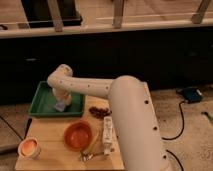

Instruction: Wipe tray with sponge

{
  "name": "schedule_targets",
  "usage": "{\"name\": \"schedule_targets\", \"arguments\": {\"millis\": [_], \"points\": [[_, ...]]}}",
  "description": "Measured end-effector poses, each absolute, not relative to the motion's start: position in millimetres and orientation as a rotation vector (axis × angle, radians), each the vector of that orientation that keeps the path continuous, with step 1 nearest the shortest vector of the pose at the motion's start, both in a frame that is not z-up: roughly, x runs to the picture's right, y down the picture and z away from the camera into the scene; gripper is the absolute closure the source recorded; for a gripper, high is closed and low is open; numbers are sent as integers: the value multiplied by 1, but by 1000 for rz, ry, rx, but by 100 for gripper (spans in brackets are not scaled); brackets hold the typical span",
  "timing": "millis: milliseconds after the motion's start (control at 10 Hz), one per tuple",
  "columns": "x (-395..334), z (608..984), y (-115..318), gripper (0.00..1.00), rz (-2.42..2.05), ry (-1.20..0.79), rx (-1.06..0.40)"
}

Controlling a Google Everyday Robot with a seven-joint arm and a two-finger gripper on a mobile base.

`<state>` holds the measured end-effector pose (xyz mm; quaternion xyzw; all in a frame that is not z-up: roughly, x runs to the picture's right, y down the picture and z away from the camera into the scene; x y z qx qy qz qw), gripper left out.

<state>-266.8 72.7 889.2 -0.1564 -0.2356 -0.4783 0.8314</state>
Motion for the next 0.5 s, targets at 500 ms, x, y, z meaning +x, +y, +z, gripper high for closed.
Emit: {"name": "schedule_targets", "arguments": {"millis": [500], "points": [[-267,888,75,97,-1029,-505,-334]]}}
